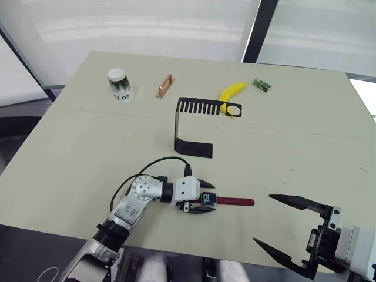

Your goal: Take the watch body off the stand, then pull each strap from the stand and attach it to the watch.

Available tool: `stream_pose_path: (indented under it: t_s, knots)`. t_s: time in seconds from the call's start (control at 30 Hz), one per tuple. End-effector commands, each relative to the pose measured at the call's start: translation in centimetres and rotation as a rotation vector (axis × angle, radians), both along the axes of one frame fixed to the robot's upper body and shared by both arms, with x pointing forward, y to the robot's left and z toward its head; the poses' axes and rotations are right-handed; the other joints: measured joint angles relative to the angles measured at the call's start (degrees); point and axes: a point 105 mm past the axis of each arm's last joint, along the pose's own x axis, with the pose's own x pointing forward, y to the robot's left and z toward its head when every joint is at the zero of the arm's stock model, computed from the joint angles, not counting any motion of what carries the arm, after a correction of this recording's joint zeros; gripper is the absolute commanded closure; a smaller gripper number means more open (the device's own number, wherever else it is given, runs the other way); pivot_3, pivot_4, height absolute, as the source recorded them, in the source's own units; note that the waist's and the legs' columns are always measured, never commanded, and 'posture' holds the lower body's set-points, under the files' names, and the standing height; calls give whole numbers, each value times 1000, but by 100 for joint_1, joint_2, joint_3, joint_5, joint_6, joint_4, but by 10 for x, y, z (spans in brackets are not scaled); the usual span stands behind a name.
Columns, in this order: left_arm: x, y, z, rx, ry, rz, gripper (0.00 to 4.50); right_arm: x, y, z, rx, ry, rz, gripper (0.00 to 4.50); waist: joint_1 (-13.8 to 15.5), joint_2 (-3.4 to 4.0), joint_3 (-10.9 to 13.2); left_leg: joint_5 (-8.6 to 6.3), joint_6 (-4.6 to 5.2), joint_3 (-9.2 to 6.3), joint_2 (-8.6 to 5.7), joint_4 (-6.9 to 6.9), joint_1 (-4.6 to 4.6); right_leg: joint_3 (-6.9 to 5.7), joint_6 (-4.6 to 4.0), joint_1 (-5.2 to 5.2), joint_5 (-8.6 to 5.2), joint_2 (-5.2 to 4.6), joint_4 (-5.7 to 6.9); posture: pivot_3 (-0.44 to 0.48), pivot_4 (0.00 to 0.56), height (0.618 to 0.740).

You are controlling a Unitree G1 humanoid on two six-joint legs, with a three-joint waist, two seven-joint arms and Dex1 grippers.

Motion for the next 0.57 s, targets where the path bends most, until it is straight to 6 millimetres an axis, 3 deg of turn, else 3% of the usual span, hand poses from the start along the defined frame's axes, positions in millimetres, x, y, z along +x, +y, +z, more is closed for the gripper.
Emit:
stream_pose_path:
  t_s: [0.03,0.13,0.3,0.37,0.47,0.57]
  knots:
    - [-5,17,25,-73,-46,-16,55,-3,-3,2,-27,-7,17,0,-16,0,0,0,0,0,1,0,0,0,0,0,0,0,0,0,150,729]
    - [-7,61,42,-75,-79,16,55,-2,-20,3,-54,-2,-26,0,-55,1,0,3,-5,0,4,0,3,0,-4,0,-2,1,5,0,150,729]
    - [-3,157,60,-11,-52,223,55,-2,-69,2,-155,38,-127,0,-122,2,1,1,-3,-4,7,-1,4,-2,-10,0,-5,-3,7,0,150,729]
    - [-5,176,59,70,-94,273,55,-5,-89,-5,-241,77,-131,0,-122,4,1,-11,18,-4,4,-1,5,-3,-9,1,-5,-8,4,0,150,729]
    - [-1,205,73,69,-118,421,55,8,-121,4,-312,52,-176,0,-123,4,3,-22,32,0,0,-2,4,-1,-6,4,-3,-11,-7,0,150,729]
    - [5,219,76,60,-152,515,55,21,-127,9,-328,24,-146,0,-124,3,4,-21,30,2,-1,-1,3,0,-1,5,0,-13,-14,0,150,729]
